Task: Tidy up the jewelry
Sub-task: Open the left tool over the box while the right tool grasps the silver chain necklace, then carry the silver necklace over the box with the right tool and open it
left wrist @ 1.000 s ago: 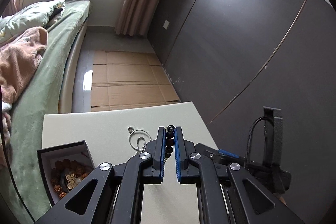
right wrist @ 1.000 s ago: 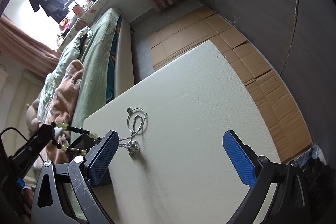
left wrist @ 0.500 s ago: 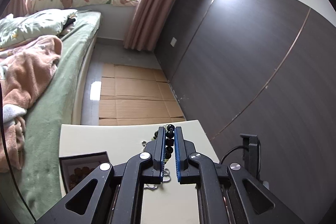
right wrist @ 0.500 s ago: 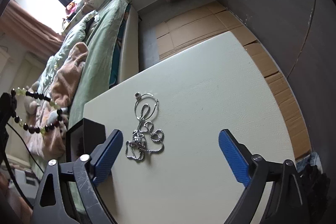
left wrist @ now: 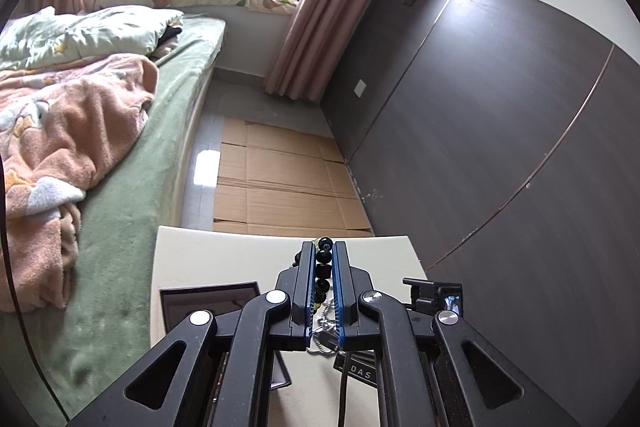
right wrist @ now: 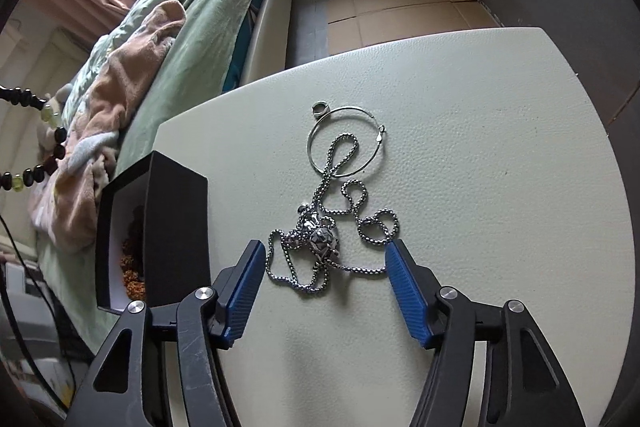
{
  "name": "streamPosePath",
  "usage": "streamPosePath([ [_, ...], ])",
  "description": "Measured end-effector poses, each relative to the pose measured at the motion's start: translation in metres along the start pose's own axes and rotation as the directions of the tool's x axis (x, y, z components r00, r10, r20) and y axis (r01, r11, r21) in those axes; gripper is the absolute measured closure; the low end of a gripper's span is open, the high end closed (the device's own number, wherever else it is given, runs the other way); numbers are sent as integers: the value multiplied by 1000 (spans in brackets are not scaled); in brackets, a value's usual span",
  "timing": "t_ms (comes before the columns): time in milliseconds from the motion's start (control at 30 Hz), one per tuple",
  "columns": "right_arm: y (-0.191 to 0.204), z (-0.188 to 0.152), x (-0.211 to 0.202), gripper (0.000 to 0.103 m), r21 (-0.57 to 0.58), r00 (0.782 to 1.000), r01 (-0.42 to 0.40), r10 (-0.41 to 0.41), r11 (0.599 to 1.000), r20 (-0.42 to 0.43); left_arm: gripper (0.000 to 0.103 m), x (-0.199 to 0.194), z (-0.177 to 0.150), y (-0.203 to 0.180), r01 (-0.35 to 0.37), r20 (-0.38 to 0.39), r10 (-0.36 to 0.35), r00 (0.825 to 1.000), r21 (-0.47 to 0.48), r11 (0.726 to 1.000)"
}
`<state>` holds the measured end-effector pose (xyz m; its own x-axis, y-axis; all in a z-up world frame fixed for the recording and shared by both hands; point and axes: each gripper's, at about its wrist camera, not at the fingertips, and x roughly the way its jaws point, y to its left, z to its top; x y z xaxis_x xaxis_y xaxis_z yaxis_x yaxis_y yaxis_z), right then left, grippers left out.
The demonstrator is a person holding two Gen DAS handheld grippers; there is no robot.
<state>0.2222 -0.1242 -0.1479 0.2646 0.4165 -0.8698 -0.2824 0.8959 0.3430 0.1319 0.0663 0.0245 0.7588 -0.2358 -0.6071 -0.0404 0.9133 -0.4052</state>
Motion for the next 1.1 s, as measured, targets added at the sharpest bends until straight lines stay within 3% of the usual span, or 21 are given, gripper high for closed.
streamPosePath([
  [67,5,1,2,57,-17,1000,13,-13,1000,14,95,-2,-2,5,-8,-2,8,1000,-6,1000],
  [100,6,-1,5,80,-15,1000,-16,16,1000,-3,95,-4,-4,7,-13,-3,13,1000,-10,1000],
  [133,6,-2,9,89,-2,999,-37,37,999,-24,95,-4,-5,9,-17,-4,17,1000,-14,1000],
  [400,11,-6,-16,90,24,992,-116,115,993,57,95,-3,-19,31,-81,-39,79,996,-56,995],
  [600,15,-9,-43,90,28,977,-169,164,985,136,95,4,-25,46,-83,-77,74,994,-122,989],
  [733,18,-13,-63,90,16,962,-205,199,979,186,94,13,-29,58,-122,-130,100,986,-175,977],
  [767,19,-13,-69,90,11,958,-213,206,977,201,92,14,-30,60,-132,-139,108,984,-176,976],
  [833,21,-13,-79,90,3,948,-226,219,974,231,74,15,-30,62,-147,-147,121,982,-175,974],
  [900,24,-12,-90,90,-7,936,-242,235,970,261,29,12,-30,65,-149,-134,125,983,-185,971],
  [967,27,-12,-102,89,-19,922,-259,253,966,292,23,6,-29,68,-158,-106,139,985,-199,967],
  [1100,37,-12,-126,90,-51,892,-288,287,956,348,23,3,-28,75,-181,-101,162,981,-212,960],
])
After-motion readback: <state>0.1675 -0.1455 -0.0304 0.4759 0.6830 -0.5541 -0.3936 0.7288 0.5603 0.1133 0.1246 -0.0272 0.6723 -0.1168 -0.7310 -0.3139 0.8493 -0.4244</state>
